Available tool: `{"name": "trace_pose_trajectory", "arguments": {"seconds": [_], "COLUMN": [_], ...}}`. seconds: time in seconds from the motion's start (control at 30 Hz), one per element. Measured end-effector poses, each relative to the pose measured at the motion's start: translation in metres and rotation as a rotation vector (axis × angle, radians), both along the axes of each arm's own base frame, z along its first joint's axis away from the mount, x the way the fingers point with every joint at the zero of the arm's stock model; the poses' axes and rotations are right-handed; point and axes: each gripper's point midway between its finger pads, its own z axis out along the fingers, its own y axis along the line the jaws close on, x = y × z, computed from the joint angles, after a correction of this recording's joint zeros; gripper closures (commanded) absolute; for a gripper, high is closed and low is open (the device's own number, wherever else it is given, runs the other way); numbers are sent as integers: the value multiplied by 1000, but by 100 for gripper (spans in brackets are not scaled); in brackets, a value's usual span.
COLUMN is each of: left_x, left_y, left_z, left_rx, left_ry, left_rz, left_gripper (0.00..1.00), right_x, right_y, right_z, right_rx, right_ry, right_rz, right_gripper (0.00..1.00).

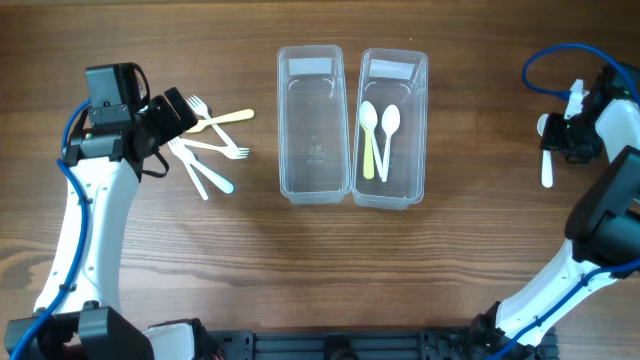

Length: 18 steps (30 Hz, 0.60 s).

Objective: Pack container
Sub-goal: 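Reach the right gripper to the last white spoon and grasp it, then place the last white spoon in the right container, raise right arm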

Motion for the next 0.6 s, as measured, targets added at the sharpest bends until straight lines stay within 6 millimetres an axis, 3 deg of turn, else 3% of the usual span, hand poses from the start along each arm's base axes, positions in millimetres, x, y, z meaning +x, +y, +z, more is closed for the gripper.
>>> {"name": "trace_pose_trajectory", "arguments": {"seconds": [0.5,0.6], "left_x": [-9,-10], "left_y": [-2,-2], "left_z": [-6,-7], "left_rx": [-7,-8], "left_ry": [45,48], "left_rz": [-2,-2], "left_gripper": [0,0], "right_x": [2,1], "right_y": [5,6], "right_z": [-7,-15], "right_rx": [8,17], "right_ry": [7,21], "right_rz": [-2,-6], "right_gripper": [56,71]}}
